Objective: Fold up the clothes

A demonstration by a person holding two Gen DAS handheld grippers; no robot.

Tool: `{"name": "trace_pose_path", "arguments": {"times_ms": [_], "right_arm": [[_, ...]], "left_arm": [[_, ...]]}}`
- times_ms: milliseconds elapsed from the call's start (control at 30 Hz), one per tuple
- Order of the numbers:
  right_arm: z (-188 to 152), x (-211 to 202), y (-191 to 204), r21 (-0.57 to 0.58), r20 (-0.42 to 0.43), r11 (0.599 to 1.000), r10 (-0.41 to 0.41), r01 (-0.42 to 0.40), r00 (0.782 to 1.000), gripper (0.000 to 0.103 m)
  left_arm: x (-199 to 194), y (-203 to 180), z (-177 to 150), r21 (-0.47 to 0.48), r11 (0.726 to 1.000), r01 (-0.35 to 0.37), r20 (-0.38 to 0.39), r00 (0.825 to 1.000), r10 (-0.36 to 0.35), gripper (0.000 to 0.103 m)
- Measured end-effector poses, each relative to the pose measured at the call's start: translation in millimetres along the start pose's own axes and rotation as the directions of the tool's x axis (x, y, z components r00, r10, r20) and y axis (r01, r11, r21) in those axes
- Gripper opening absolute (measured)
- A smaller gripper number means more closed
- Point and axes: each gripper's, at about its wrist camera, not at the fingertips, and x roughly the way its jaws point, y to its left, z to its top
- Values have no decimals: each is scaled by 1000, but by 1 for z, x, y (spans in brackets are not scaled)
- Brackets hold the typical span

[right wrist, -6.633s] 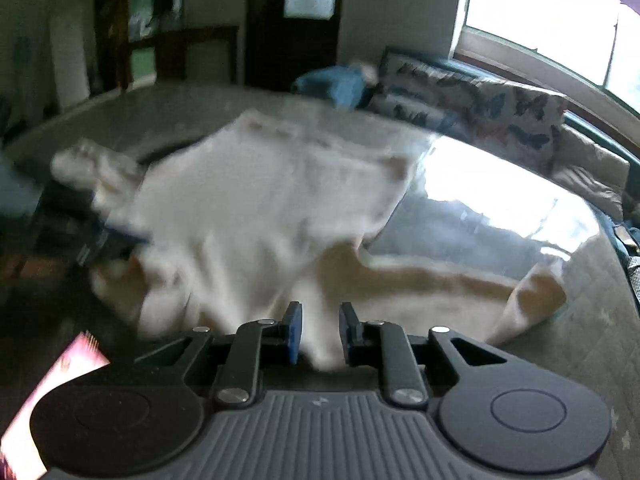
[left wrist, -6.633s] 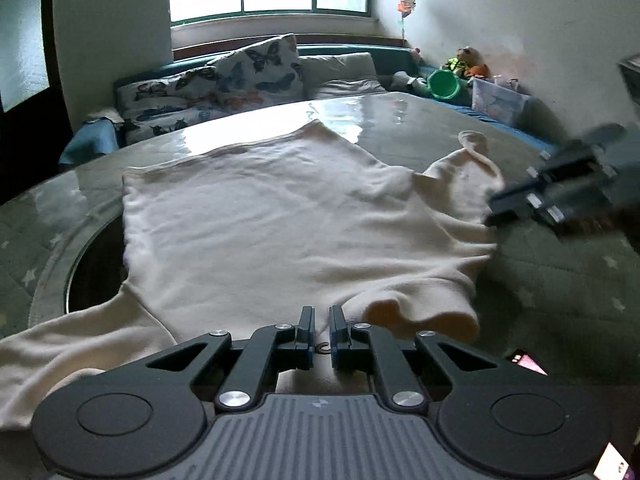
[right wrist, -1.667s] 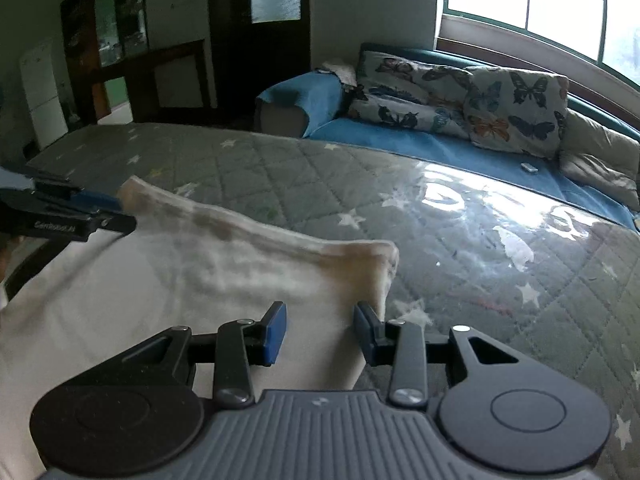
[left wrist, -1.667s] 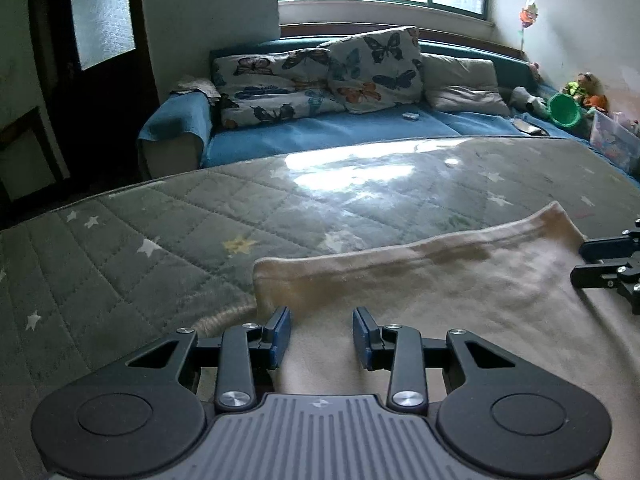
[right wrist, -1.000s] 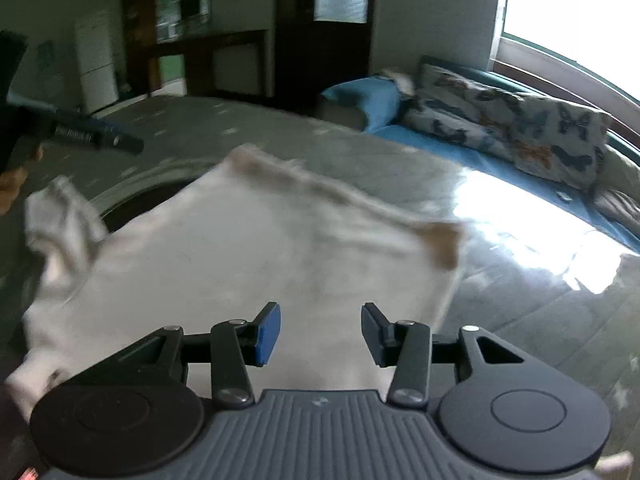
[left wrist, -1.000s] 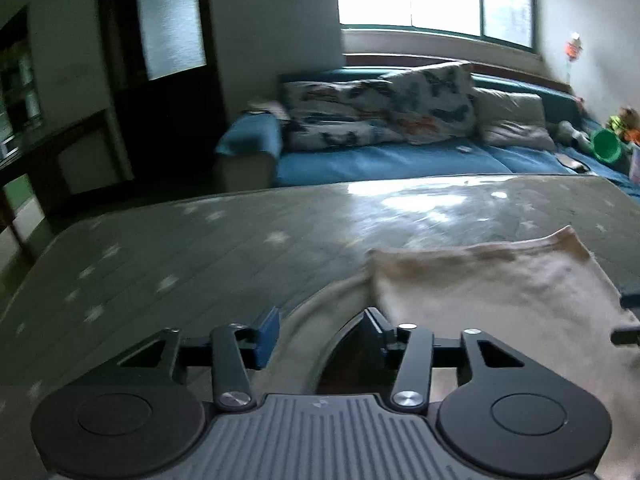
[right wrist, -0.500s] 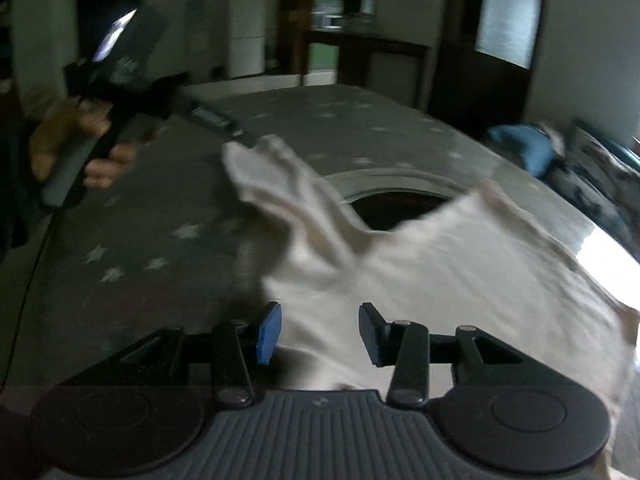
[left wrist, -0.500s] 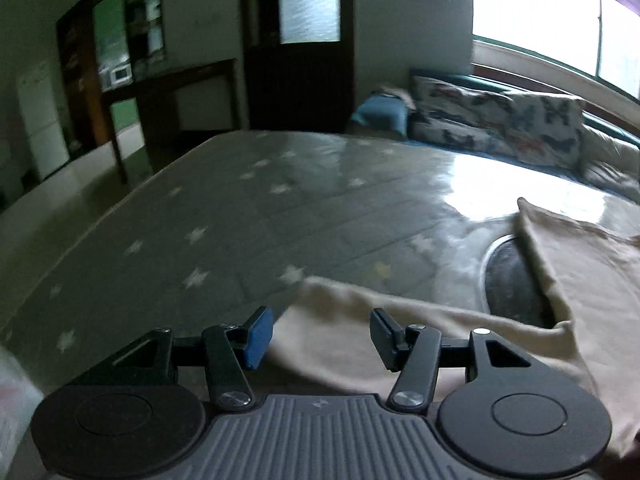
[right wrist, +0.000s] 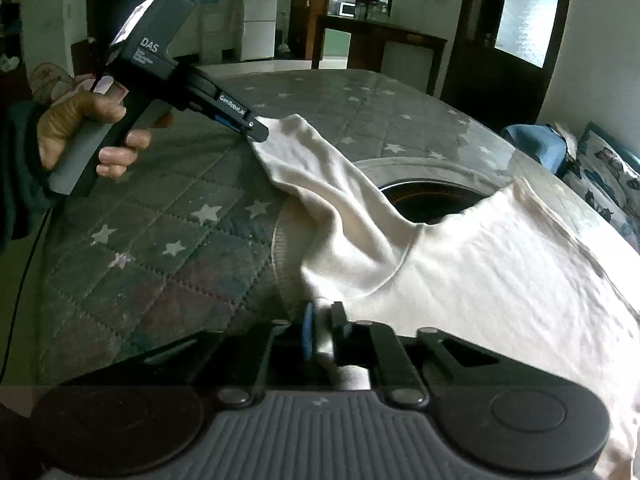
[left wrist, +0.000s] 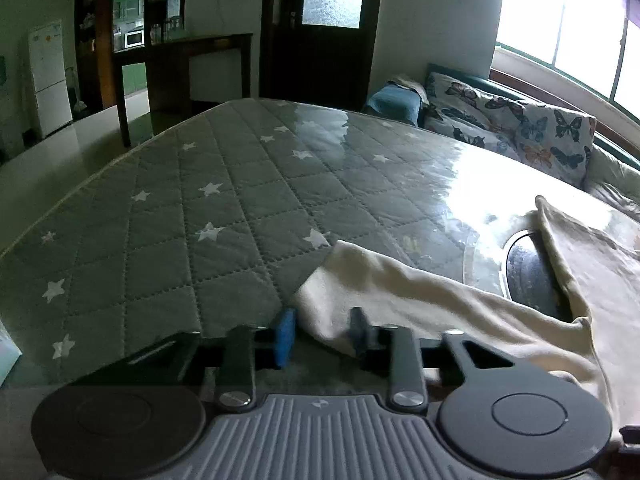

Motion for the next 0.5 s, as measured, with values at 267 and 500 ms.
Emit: {"name": "trace_pose_path", "arguments": {"times_ms": [267, 500], "right_arm": [[-4, -9, -2, 8, 13, 1000, 30, -30, 999, 4], [-4, -8, 3, -35, 14, 999, 29, -29, 999, 6]], "left_arm": [[-12, 8, 14, -26, 999, 22, 61, 998, -20, 7], [-11, 8, 9, -22, 1000, 17, 64, 998, -16, 7]]}}
